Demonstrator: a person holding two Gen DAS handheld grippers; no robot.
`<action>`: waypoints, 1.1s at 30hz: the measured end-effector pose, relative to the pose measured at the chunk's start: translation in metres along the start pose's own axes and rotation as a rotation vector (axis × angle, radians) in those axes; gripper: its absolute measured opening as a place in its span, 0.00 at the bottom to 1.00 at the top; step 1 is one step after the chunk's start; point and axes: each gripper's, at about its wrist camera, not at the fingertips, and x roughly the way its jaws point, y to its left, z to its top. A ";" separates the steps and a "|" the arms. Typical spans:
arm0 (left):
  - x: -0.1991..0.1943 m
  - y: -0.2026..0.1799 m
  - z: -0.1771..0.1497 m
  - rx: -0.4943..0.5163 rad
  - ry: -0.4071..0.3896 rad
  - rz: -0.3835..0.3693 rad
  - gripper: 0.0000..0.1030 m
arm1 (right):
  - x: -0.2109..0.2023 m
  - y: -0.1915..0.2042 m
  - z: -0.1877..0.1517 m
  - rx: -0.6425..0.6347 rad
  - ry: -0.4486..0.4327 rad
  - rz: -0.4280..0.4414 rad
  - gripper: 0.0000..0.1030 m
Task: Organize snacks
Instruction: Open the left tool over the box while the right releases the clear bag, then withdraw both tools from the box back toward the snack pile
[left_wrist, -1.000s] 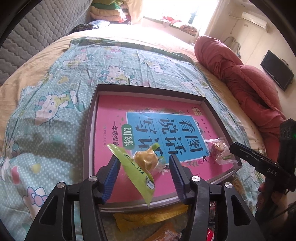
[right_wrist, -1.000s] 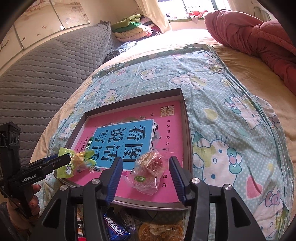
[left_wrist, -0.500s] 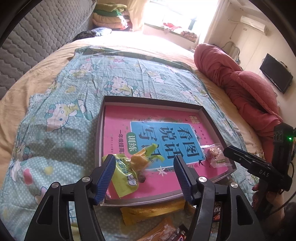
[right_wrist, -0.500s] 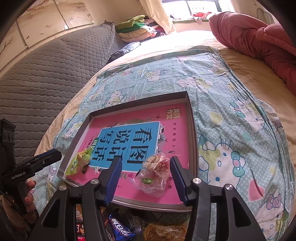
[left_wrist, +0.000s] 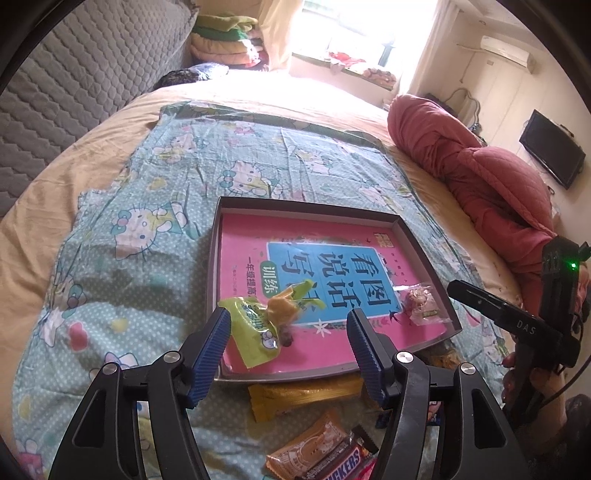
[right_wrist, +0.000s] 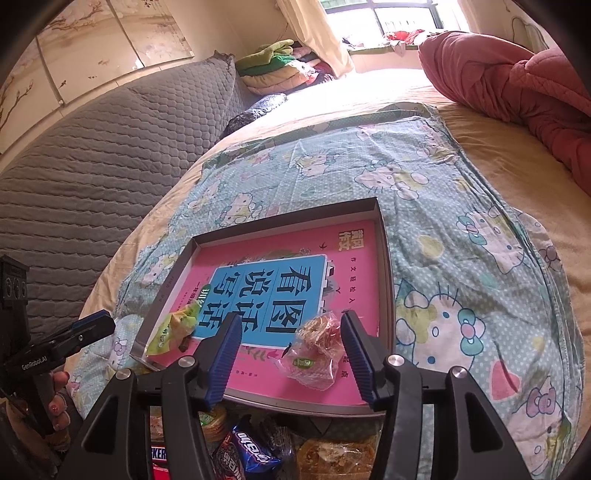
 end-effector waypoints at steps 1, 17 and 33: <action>-0.002 -0.001 0.000 0.003 -0.001 0.000 0.65 | -0.001 0.001 0.000 -0.001 -0.002 0.003 0.54; -0.029 -0.011 -0.017 0.032 0.006 0.013 0.65 | -0.023 0.005 -0.002 -0.002 -0.036 0.045 0.54; -0.039 -0.015 -0.039 0.060 0.055 0.018 0.65 | -0.037 0.015 -0.012 -0.006 -0.045 0.065 0.55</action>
